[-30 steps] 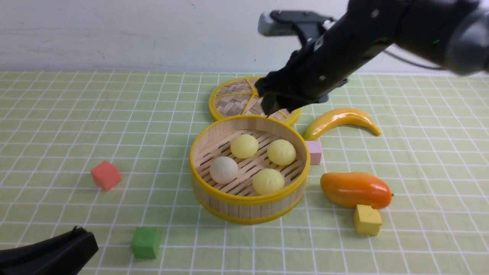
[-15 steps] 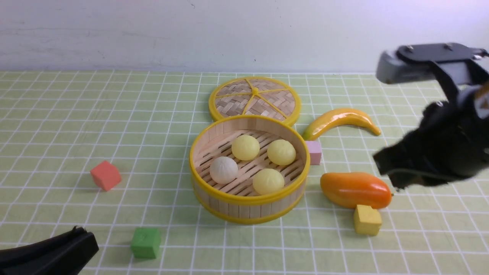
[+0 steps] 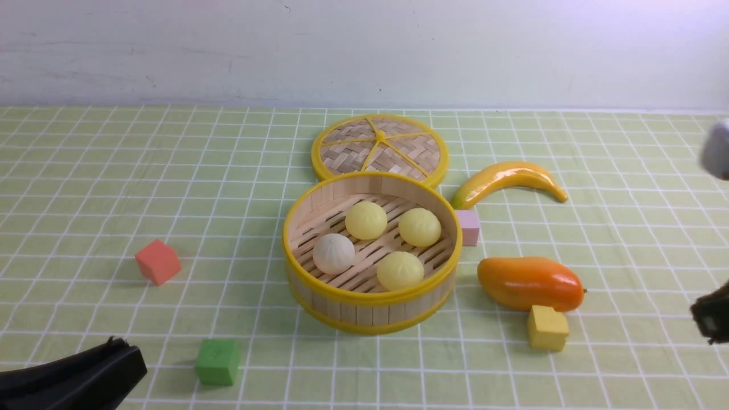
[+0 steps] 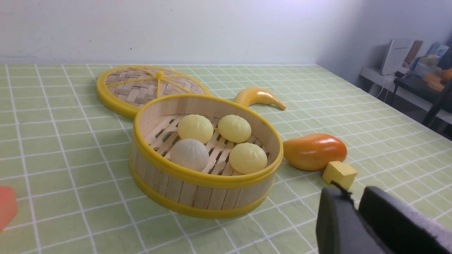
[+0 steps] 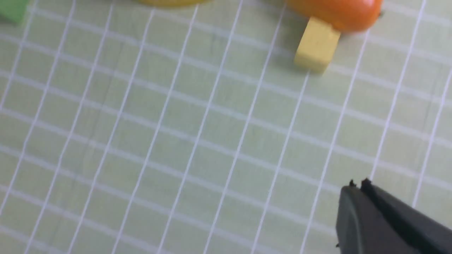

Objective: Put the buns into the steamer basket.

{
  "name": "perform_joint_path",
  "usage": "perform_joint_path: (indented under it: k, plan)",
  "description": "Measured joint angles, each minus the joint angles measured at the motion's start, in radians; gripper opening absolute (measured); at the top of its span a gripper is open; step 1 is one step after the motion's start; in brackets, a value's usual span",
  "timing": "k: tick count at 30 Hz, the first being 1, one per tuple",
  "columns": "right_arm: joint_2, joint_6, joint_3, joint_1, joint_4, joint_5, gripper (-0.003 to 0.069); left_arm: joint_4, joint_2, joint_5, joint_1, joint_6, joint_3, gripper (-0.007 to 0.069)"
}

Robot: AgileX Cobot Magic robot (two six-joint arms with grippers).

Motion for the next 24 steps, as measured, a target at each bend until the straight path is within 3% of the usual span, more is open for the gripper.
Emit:
perform_joint_path:
  k: [2,3,6,11,24]
  plan:
    - [-0.171,-0.095,0.16,-0.088,0.044,-0.174,-0.002,0.0,0.001,0.001,0.0,0.0,0.0,0.0089]
    - [-0.171,-0.107,0.179,-0.088,0.049,-0.193,-0.002,0.0,0.001,0.001,0.0,0.0,0.0,0.0089]
    - [-0.52,-0.25,0.572,-0.229,0.116,-0.491,-0.002,0.0,0.001,0.001,0.0,0.0,0.0,0.0089]
    - [-0.801,-0.276,0.907,-0.312,0.138,-0.703,-0.002,0.0,0.001,0.002,0.0,0.0,0.0,0.0089]
    - [-0.895,-0.26,0.977,-0.325,0.137,-0.642,-0.0016,0.0,0.001,0.005,0.0,0.0,0.0,0.0094]
